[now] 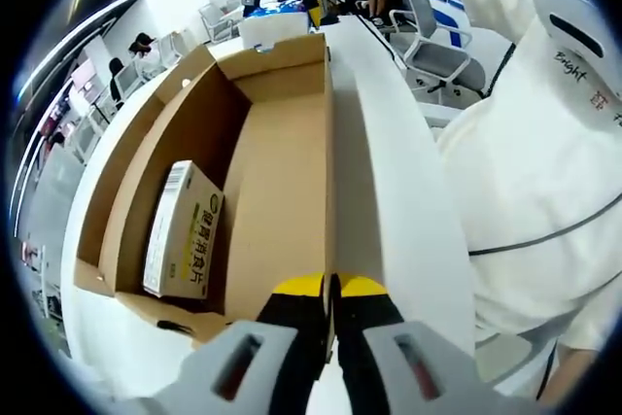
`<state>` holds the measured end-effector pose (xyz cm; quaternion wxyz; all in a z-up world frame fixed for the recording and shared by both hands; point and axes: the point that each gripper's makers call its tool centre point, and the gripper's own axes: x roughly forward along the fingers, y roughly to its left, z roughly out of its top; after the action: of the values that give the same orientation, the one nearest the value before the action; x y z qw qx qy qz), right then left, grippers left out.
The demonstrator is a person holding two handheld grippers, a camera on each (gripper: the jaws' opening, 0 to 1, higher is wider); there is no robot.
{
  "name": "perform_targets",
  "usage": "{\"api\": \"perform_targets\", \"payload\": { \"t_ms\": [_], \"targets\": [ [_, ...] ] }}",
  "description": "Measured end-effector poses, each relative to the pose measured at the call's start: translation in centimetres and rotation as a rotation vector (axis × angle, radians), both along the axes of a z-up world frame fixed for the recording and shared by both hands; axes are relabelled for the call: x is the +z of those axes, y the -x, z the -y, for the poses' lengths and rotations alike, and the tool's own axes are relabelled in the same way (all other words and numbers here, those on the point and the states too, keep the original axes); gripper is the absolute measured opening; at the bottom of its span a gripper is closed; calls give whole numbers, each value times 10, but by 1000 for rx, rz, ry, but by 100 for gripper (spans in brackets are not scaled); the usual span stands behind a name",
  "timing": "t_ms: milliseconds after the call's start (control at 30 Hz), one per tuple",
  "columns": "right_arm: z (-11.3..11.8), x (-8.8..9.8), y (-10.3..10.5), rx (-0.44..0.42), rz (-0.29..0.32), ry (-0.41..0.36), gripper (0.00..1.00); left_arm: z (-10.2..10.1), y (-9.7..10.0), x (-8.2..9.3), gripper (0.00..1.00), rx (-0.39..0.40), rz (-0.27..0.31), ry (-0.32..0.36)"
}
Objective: Operate the shoe box by opening the lid, removing the specified soft item, and placing it in the target area until the item is outside and the box remains undamaged.
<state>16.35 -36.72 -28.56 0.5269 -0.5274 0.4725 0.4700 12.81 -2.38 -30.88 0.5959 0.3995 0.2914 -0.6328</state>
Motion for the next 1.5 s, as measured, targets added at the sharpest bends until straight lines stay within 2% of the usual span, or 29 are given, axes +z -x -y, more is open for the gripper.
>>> {"api": "perform_targets", "payload": {
  "t_ms": [100,500,733,1033,1267,1500],
  "targets": [
    [-1,-1,0,21,5,-7,73,0,-1,0,2,-1,1,1],
    [0,-5,-1,18,-15,17,74,0,0,0,2,-3,5,4],
    [-1,-5,0,27,-8,-3,75,0,1,-1,2,-2,5,3],
    [1,-4,2,12,-2,28,77,1,2,-1,2,-3,2,2],
    [3,0,4,-10,6,35,77,1,3,-1,2,-4,1,2],
    [3,14,-1,0,55,33,73,1,2,0,2,-4,0,3]
  ]
}}
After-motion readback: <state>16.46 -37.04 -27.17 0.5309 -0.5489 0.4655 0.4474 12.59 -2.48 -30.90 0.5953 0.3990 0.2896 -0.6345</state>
